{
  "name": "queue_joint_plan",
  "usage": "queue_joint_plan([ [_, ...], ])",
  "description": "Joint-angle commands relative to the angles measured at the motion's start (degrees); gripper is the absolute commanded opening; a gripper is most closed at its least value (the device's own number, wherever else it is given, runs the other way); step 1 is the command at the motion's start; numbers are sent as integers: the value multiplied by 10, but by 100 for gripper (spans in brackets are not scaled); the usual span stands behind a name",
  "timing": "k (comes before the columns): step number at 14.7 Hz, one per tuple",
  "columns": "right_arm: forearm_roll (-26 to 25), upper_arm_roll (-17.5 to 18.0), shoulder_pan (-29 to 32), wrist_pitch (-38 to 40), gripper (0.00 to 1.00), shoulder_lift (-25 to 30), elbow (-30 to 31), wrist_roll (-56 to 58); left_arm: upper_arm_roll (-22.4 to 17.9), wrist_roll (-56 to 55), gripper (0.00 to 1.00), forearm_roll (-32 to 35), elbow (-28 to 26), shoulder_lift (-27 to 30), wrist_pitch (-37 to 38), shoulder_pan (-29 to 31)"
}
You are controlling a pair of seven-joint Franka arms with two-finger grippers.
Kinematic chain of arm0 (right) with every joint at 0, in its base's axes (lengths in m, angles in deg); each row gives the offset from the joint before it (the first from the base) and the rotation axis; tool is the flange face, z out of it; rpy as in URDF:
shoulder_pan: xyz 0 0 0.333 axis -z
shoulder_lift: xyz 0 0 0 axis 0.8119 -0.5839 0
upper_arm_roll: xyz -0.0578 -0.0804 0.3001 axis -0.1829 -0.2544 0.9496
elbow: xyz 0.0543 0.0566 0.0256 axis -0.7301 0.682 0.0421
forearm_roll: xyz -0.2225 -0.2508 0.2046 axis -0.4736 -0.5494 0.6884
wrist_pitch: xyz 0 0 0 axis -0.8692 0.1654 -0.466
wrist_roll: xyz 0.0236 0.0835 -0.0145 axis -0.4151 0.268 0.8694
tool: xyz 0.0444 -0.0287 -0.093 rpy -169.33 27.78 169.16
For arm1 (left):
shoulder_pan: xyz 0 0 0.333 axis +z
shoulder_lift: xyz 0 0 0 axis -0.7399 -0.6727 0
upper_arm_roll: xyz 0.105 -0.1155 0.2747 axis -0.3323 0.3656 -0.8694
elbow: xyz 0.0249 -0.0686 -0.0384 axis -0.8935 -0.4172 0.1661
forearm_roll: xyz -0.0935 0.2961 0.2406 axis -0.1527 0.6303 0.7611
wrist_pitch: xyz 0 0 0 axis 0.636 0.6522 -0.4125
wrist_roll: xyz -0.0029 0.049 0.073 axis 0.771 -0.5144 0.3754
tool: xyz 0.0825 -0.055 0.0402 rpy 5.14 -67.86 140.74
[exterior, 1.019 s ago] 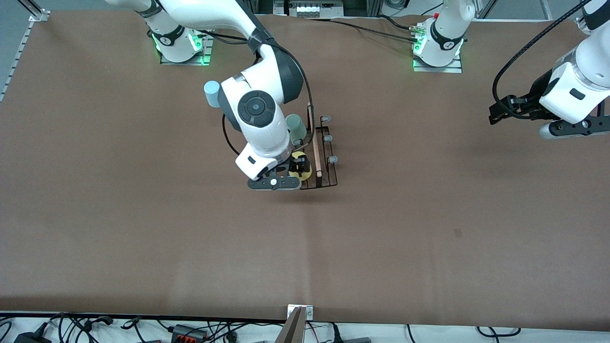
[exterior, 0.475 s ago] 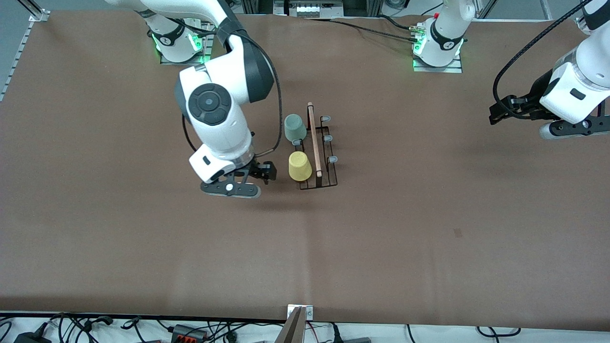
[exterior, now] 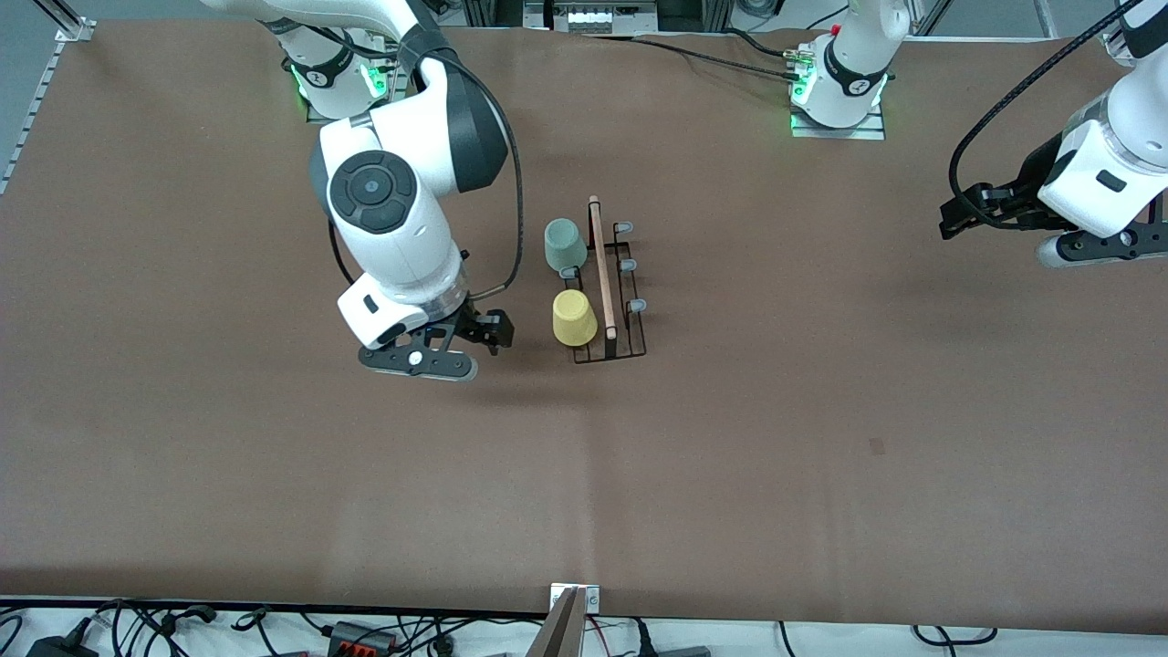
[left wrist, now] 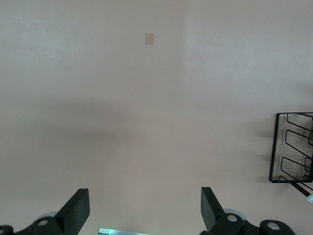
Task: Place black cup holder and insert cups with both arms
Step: 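Open the right gripper and draw it back from the yellow cup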
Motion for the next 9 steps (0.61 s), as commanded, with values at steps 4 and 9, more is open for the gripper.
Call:
queue_joint_plan([
  [4, -2, -26, 36, 8, 100, 7, 4, 17, 1, -2, 100, 4, 5, 4, 7, 3],
  [9, -5, -26, 80, 26, 100, 7, 9, 61, 1, -2, 100, 6, 5, 3, 7, 3],
])
